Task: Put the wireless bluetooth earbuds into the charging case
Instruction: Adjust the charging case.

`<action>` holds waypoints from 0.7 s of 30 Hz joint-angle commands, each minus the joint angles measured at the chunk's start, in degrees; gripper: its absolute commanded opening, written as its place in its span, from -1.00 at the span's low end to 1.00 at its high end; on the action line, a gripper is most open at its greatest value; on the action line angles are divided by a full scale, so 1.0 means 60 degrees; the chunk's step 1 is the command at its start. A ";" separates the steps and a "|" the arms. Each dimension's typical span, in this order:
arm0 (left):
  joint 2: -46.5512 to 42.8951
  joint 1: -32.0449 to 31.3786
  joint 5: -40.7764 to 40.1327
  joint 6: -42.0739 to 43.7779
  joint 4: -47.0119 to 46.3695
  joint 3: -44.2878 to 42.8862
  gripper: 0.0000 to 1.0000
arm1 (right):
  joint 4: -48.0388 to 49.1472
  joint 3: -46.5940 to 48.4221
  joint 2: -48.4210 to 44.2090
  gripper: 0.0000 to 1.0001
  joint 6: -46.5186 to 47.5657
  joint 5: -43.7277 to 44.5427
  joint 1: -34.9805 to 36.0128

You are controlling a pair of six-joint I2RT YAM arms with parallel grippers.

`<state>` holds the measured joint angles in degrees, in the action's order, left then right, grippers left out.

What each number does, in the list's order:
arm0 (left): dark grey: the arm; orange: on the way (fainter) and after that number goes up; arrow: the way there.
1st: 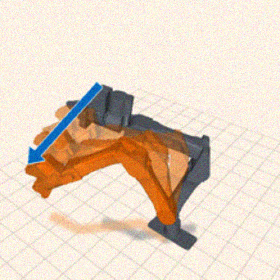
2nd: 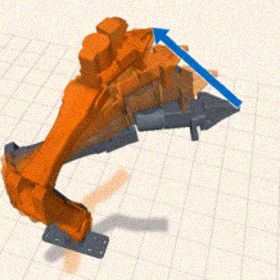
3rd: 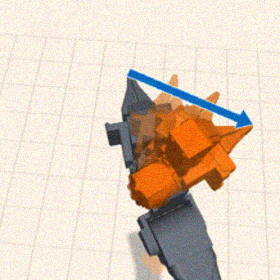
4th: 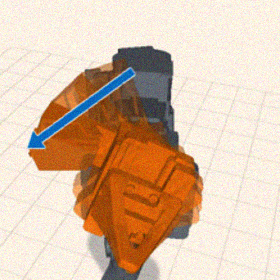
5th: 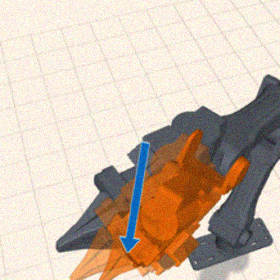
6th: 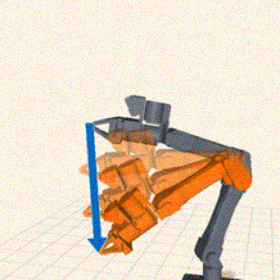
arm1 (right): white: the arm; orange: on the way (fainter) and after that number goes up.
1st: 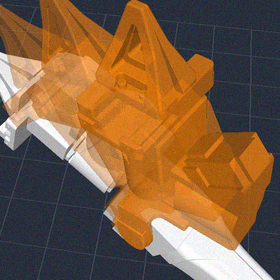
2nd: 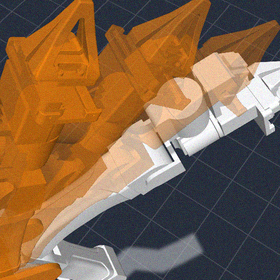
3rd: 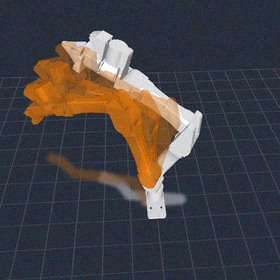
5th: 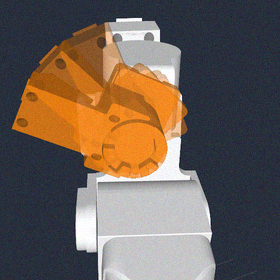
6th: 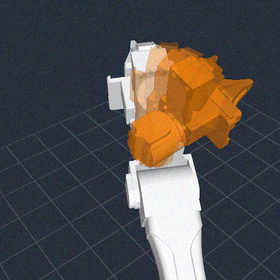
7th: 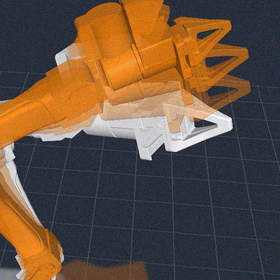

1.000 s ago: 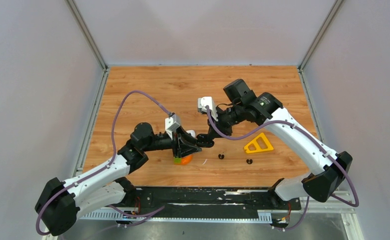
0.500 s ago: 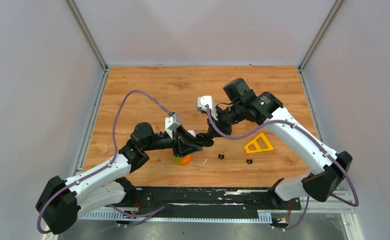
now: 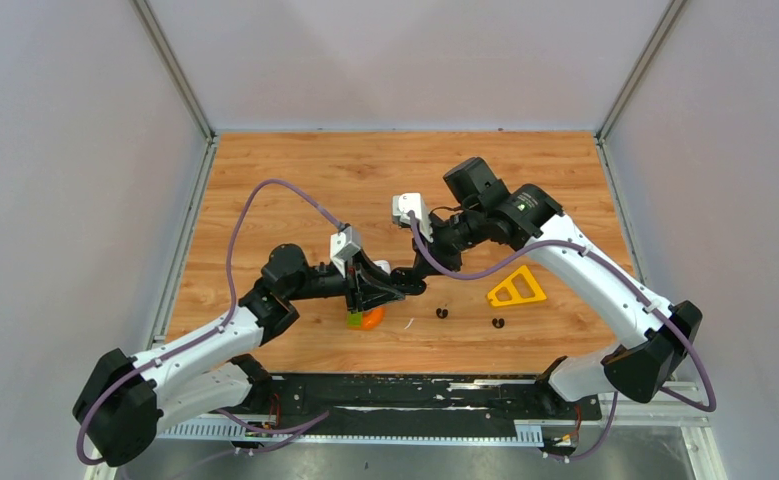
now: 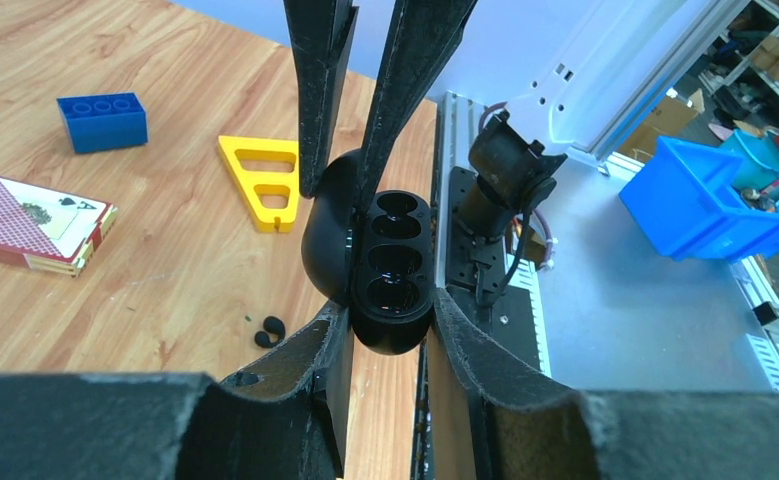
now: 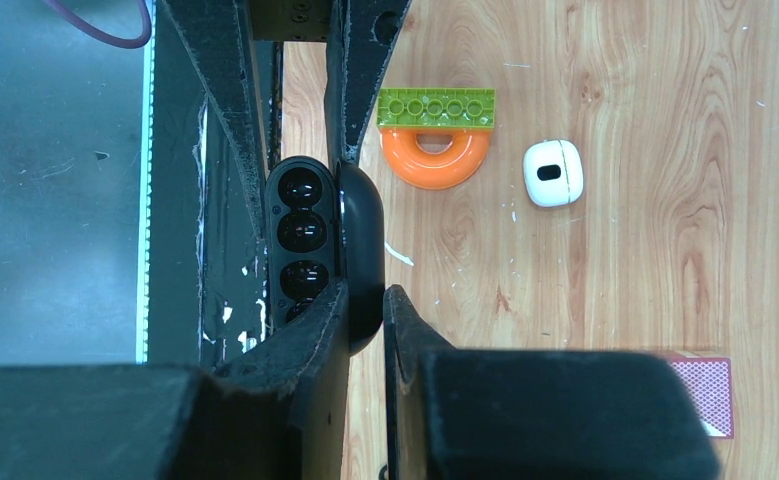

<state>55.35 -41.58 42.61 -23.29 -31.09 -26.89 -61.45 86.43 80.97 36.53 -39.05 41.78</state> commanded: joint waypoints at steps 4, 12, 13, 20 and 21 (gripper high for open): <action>0.0076 0.0016 0.0276 0.0010 -0.0574 -0.0029 -0.79 | 0.0179 0.0406 -0.0018 -0.52 -0.0084 -0.0138 0.0083; -0.0058 0.0015 0.0446 0.0353 -0.0477 0.0029 -1.00 | 0.0034 0.0740 -0.0012 -0.19 -0.0257 -0.0223 -0.0049; -0.0063 0.0016 0.0481 0.0377 -0.0480 0.0040 -1.00 | 0.0025 0.0774 0.0006 -0.16 -0.0301 -0.0350 -0.0089; -0.0194 0.0016 0.0423 0.0453 -0.0473 0.0071 -1.00 | -0.0343 0.1221 0.0083 -0.07 -0.0396 -0.1685 -0.0479; -0.0219 0.0016 0.0414 0.0474 -0.0473 0.0073 -1.00 | -0.0427 0.1343 0.0066 -0.06 -0.0428 -0.2051 -0.0676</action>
<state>55.48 -41.58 44.56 -22.00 -31.83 -26.59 -62.72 90.28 81.41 34.98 -43.03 40.18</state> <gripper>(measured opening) 0.360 0.463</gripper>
